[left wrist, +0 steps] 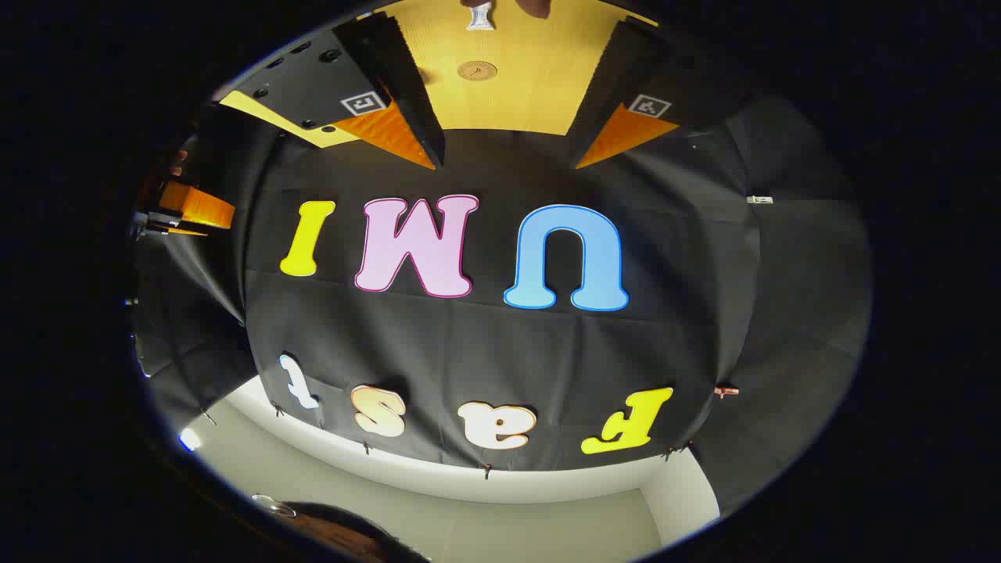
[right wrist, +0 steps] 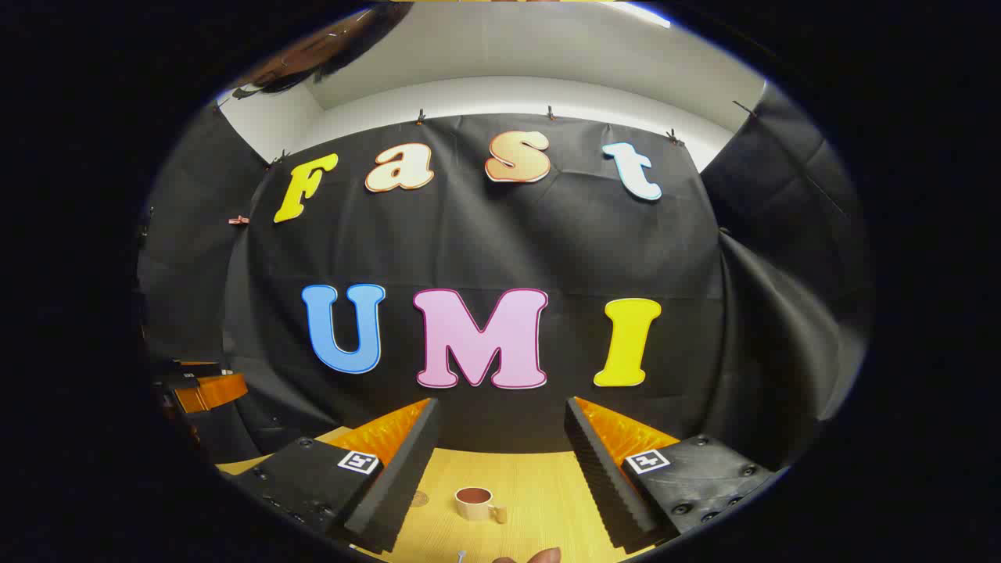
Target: Put the toothbrush and toothpaste on the desktop into the cup, then pick up the cup and place it on the coaster on the desktop.
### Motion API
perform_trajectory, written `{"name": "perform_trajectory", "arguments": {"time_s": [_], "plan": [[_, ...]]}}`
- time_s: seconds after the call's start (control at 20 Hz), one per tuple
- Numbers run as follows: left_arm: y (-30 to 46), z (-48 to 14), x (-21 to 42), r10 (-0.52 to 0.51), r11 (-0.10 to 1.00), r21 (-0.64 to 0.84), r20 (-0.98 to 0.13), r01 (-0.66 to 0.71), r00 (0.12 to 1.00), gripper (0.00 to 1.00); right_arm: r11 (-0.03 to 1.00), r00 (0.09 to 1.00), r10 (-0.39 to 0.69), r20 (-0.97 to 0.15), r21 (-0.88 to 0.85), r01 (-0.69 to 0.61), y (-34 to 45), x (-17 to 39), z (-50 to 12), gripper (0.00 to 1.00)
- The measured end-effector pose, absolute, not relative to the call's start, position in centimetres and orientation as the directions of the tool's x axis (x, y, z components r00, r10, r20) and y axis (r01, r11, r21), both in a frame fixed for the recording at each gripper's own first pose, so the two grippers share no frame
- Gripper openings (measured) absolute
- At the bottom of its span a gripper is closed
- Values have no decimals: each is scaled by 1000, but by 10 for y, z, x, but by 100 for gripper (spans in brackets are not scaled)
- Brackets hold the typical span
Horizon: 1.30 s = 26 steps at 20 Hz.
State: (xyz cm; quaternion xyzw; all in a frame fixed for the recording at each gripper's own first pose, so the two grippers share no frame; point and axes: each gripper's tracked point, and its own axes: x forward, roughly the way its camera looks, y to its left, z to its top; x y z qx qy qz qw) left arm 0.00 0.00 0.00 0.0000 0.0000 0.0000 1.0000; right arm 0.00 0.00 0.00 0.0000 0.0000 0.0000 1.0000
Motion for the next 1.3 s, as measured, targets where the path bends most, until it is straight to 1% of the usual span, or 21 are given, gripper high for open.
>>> {"name": "perform_trajectory", "arguments": {"time_s": [0.05, 0.1, 0.15, 0.75, 0.95, 1.1, 1.15, 1.2, 1.3], "plan": [[-1, -1, 1, -2, 1000, 1, -1, 2, 1000, 96, 1000, 1000, -1, -3, 4, 1, -1, 0, -1, 97], [-1, 0, 2, -3, 1000, 3, -2, 3, 1000, 96, 1000, 1000, -3, -4, 6, 3, -2, 0, -1, 94], [-2, -2, 3, -3, 1000, 5, -3, 4, 1000, 96, 1000, 1000, -6, -5, 6, 6, -3, 1, -2, 97], [-7, -5, 7, -7, 1000, 0, -12, 7, 1000, 96, 1000, 1000, -11, -8, 6, 11, -6, 4, -3, 97], [-9, -16, 6, -8, 1000, -6, -36, 8, 999, 96, 1000, 1000, -8, -16, 6, 8, -5, 5, -6, 97], [-15, -37, 5, -24, 1000, -9, -84, 23, 996, 96, 1000, 999, -4, -32, 5, 4, -6, 4, -15, 97], [-19, -50, 5, -37, 999, -11, -111, 36, 993, 96, 1000, 999, -1, -47, 8, 2, -5, 3, -21, 94], [-22, -64, 4, -46, 999, -8, -144, 45, 988, 96, 1000, 998, 0, -68, 11, 1, -5, 3, -30, 97], [-27, -100, 3, -61, 998, 4, -224, 64, 973, 96, 1000, 993, -1, -118, 22, 3, -6, 0, -50, 97]]}}
